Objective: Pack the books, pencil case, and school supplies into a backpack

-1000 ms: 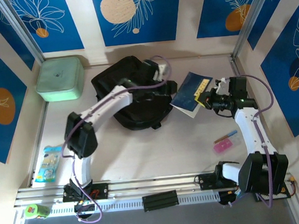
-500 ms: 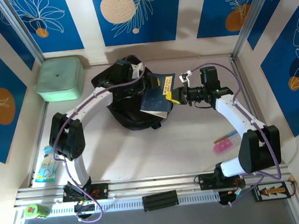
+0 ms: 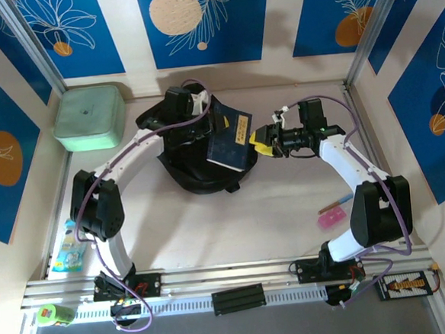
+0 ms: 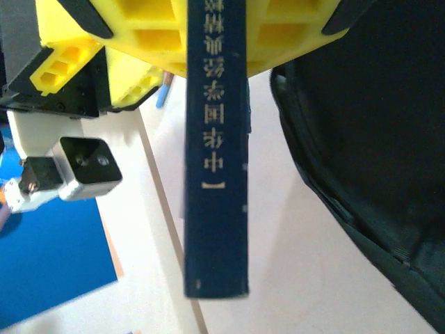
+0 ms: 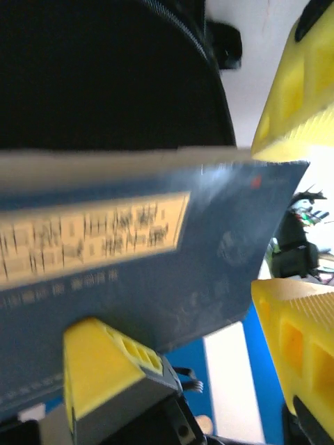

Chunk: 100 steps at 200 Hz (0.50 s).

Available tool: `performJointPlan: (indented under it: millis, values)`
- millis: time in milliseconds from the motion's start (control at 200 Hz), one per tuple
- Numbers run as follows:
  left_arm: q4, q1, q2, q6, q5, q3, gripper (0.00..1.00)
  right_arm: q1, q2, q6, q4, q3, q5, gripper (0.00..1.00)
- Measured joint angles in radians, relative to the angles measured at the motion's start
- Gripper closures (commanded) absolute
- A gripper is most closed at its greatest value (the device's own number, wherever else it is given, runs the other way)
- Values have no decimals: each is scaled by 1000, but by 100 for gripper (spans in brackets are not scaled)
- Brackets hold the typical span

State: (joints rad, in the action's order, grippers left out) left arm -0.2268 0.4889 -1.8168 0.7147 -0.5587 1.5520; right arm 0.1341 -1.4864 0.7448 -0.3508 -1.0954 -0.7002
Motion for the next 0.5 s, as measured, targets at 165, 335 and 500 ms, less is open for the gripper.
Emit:
performJointPlan:
  millis: [165, 335, 500]
  values:
    - [122, -11, 50, 129, 134, -64, 100, 1, 45, 219, 176, 109, 49, 23]
    - [268, -10, 66, 277, 266, -94, 100, 74, 60, 497, 464, 231, 110, 8]
    - [364, -10, 74, 413, 369, -142, 100, 150, 49, 699, 718, 241, 192, 5]
